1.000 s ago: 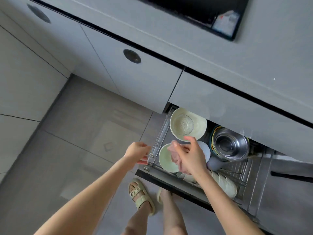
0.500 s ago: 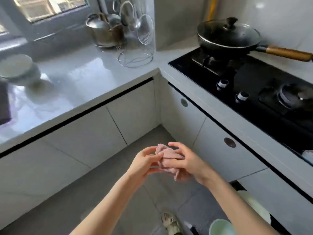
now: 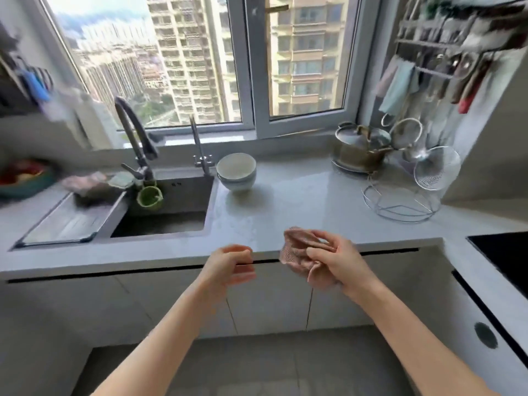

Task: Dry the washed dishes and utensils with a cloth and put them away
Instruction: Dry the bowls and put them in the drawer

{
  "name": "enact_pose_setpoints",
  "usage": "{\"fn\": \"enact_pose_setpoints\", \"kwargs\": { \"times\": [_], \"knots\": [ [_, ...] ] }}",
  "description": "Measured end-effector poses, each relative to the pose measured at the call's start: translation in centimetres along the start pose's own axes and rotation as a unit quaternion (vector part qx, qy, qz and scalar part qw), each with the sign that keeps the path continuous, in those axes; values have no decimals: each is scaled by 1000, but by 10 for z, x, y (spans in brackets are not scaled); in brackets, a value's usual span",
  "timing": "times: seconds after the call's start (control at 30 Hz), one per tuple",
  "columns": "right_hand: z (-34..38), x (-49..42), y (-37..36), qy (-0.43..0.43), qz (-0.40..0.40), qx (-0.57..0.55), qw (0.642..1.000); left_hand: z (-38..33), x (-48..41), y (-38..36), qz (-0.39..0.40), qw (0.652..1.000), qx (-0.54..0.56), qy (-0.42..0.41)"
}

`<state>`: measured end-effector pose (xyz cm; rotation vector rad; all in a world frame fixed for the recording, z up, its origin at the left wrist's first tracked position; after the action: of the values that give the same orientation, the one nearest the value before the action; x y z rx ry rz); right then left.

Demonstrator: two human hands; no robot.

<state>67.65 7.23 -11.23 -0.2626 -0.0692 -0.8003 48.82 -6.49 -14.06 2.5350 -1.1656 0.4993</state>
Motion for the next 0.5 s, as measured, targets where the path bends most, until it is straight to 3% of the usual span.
{"fn": "enact_pose_setpoints", "kwargs": {
  "times": [0.27,0.5],
  "knots": [
    [35,-147,-29,-20,5,-12,1000,-57,-122,70,-146,987,25,59],
    [24,-257,-51,-106,-48,-6,993,-75,-223,98,-170,983,-8,72]
  ]
}}
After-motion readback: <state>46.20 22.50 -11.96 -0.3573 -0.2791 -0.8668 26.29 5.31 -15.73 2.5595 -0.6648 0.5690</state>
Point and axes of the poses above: each hand's wrist, its own x-axis away from the middle knuckle, its own y-axis out of the back of the hand, z = x × y, the point moved 4 cm from there along -x, towards the middle knuckle, and after that the axes turned 12 degrees about -x, right-handed, at the moved point
